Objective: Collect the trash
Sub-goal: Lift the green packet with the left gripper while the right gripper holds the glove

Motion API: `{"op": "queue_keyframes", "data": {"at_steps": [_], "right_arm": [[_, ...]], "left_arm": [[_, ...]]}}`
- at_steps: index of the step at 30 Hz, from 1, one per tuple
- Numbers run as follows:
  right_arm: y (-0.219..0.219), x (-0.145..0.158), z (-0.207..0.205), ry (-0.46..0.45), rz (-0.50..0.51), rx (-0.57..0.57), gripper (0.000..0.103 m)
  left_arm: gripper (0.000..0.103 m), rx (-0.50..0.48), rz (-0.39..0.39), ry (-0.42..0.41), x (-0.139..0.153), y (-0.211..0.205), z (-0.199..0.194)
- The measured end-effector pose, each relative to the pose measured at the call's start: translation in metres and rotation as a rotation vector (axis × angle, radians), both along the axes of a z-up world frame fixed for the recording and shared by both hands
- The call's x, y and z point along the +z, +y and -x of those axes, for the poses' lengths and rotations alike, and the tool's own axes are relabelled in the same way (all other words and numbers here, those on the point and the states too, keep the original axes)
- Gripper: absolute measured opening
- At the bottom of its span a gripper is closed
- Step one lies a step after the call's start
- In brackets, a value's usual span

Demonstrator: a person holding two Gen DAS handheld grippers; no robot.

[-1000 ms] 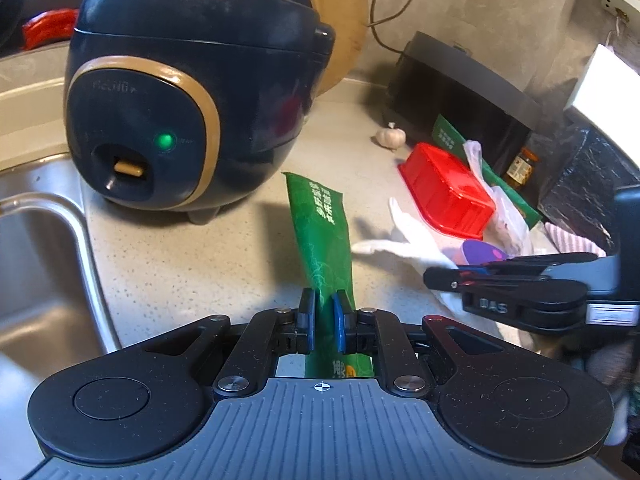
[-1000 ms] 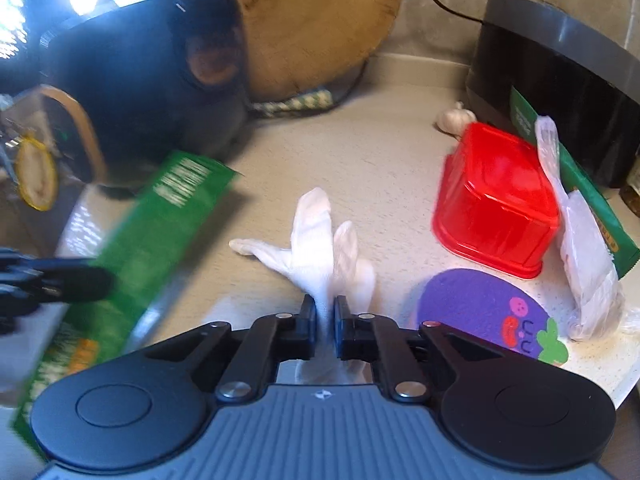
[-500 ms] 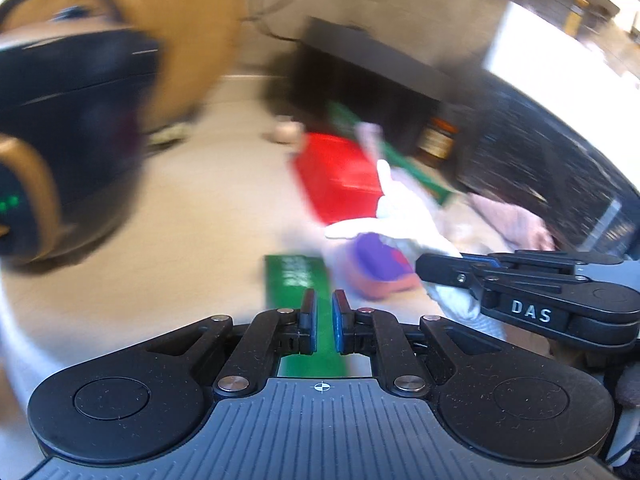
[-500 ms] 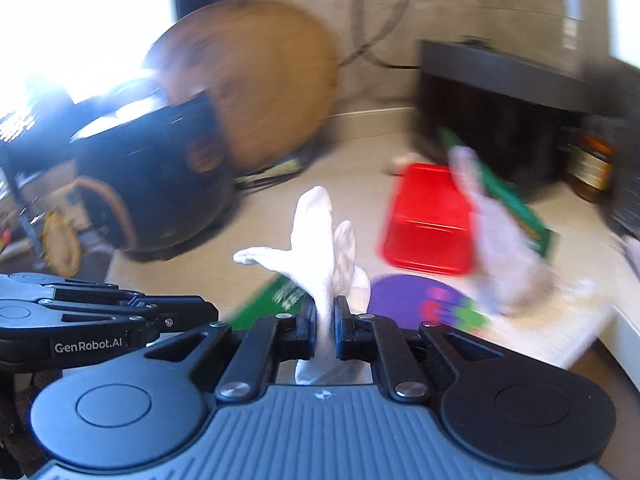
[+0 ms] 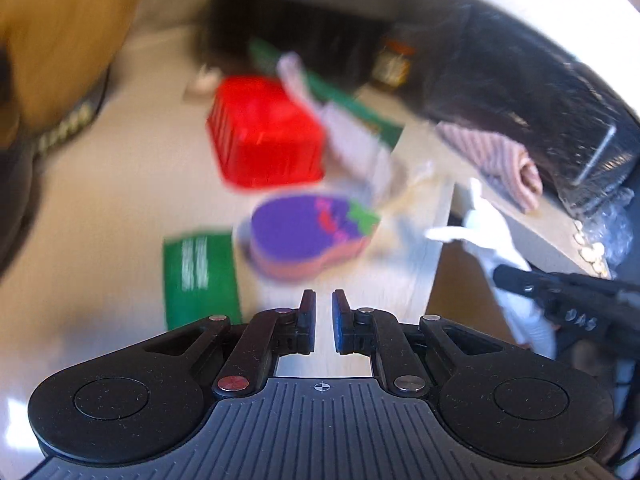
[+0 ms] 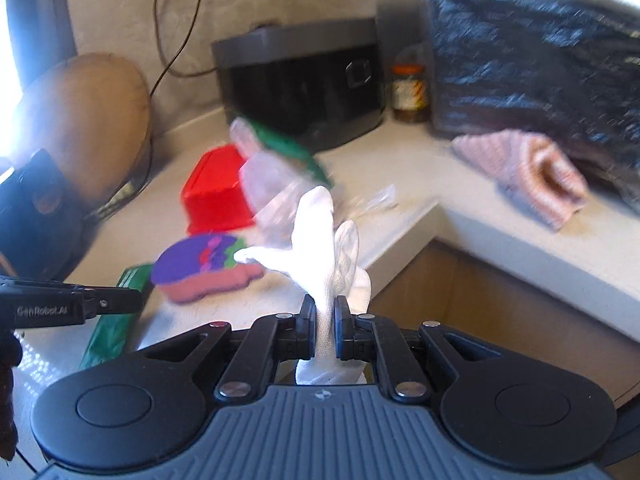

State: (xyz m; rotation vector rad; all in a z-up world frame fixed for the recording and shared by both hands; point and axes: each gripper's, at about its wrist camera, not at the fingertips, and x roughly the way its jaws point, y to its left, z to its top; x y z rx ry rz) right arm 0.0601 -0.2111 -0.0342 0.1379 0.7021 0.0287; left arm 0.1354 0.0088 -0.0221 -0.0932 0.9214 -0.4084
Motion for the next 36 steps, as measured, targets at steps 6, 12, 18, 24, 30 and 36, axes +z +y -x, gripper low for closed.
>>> {"op": "queue_keyframes", "data": {"at_steps": [6,12,18,24,30,36], "right_arm": [[0.05,-0.017,-0.022,0.052,-0.04,0.205,0.009],[0.09,-0.023,-0.04,0.086,-0.025,0.35,0.009],[0.105,-0.028,-0.046,0.108,-0.014,0.401,0.009],[0.107,-0.031,-0.043,0.113,0.009,0.414,0.009],[0.101,-0.031,-0.039,0.096,0.048,0.397,0.009],[0.093,-0.033,-0.037,0.097,0.04,0.392,0.009]], "left_arm": [[0.014,0.072,-0.08,0.05,-0.014,0.022,0.014],[0.017,0.141,-0.183,0.009,-0.012,0.048,0.028],[0.018,0.22,-0.165,0.008,-0.008,0.076,0.04],[0.023,0.092,-0.187,-0.003,-0.012,0.036,0.045],[0.021,0.072,-0.24,-0.02,-0.018,0.02,0.044],[0.022,0.057,-0.171,0.028,-0.025,0.018,0.044]]}}
